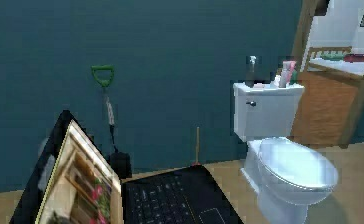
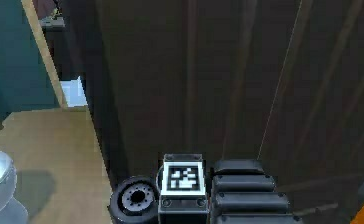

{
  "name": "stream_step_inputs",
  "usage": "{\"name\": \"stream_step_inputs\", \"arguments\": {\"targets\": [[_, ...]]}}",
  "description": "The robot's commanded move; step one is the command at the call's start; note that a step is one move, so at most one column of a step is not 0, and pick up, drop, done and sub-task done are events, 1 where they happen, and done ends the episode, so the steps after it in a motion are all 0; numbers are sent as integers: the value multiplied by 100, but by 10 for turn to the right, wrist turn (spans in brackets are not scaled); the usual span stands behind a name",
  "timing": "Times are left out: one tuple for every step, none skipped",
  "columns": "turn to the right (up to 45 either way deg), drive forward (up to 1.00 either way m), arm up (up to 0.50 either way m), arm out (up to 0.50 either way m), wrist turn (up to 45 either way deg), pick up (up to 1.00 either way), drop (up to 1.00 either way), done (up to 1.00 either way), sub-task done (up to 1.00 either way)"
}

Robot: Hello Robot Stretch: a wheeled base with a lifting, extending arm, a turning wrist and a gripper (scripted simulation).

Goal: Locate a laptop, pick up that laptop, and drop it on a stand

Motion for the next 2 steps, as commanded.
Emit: {"name": "stream_step_inputs", "arguments": {"targets": [[210, 0, 0, 0, 0, 0, 0, 0, 0], [0, 10, 0, 0, 0, 0, 0, 0, 0]]}}
